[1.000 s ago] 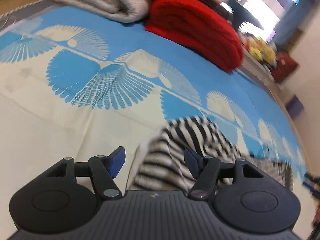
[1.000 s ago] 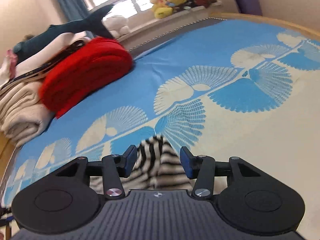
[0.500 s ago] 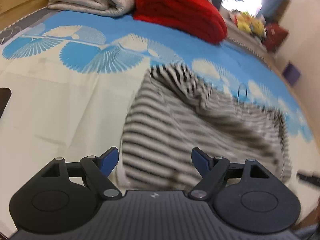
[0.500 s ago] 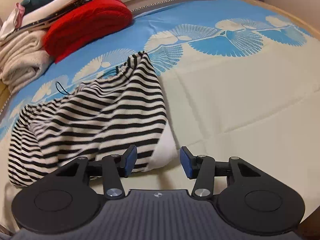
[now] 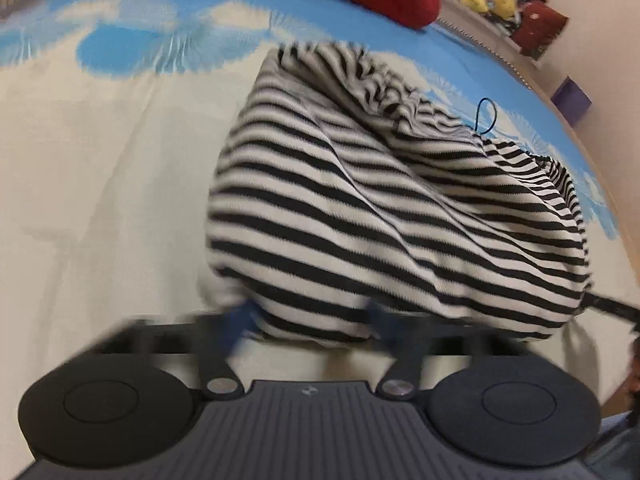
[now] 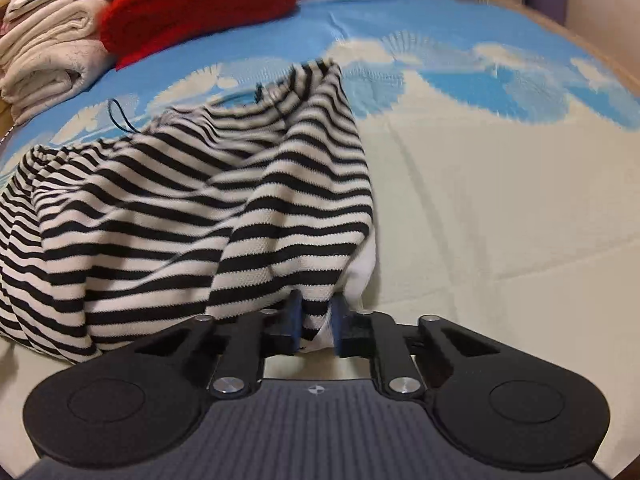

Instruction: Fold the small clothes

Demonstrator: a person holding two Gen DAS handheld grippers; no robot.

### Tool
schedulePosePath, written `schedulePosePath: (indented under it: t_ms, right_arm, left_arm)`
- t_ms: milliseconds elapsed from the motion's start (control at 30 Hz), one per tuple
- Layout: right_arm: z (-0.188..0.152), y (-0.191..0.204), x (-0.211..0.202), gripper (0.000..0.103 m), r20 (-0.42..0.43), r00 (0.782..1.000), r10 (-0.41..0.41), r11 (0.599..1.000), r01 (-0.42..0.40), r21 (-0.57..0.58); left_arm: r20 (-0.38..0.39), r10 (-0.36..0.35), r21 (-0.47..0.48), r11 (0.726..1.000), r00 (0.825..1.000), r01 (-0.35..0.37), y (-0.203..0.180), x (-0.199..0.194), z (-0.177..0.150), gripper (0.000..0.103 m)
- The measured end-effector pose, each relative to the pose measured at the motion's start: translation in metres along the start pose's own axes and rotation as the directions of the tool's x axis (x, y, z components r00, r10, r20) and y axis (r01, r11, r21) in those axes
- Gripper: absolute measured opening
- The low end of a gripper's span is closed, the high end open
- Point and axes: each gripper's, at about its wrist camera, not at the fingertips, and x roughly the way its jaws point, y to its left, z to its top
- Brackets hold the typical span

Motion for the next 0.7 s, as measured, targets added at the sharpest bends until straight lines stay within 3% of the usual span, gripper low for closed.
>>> schedulePosePath:
  t_ms: [133, 267, 400, 433, 533, 600, 700]
  right_arm:
    - [0.000, -0.008, -0.026, 0.011, 0.103, 0.993, 0.050, 0.999, -0.051, 0.006]
    - [-0.001, -0.029, -0.044, 0.011, 0.168, 0.982, 0.088, 0.993, -0.099, 0.061]
    - [-0.001, -0.031, -0.055, 0.010, 0.228, 0.971, 0.066, 0.996, -0.078, 0.043]
    - [0.000, -0.032, -0.056, 0.010, 0.235, 0.970, 0.061, 0.996, -0.074, 0.048]
    - [0.000, -0.032, -0.056, 0.010, 0.227, 0.974, 0.024, 0.999, -0.030, 0.023]
    - [0.001, -0.031, -0.055, 0.010, 0.209, 0.978, 0.025, 1.000, -0.026, 0.004]
    - [0.003, -0.031, -0.052, 0.010, 0.197, 0.979, 0.044, 0.999, -0.046, 0.001]
  left_arm:
    - [0.036, -0.020, -0.114, 0.993, 0.999, 0.024, 0.021, -0.011, 0.000, 0.014]
    - [0.083, 0.008, -0.079, 0.997, 0.997, -0.001, 0.020, -0.021, 0.001, 0.013]
    - [0.107, 0.023, -0.137, 0.991, 0.994, -0.008, 0.031, -0.029, 0.005, 0.006]
    - [0.113, 0.041, -0.140, 0.990, 0.993, -0.025, 0.033, -0.031, 0.005, 0.000]
    - [0.131, 0.195, -0.142, 0.974, 0.972, -0.176, 0.042, -0.034, 0.008, 0.000]
    - [0.136, 0.161, -0.200, 0.971, 0.978, -0.132, 0.058, -0.038, 0.010, 0.000]
    - [0.140, 0.004, -0.216, 0.976, 0.990, 0.027, 0.065, -0.043, 0.010, 0.004]
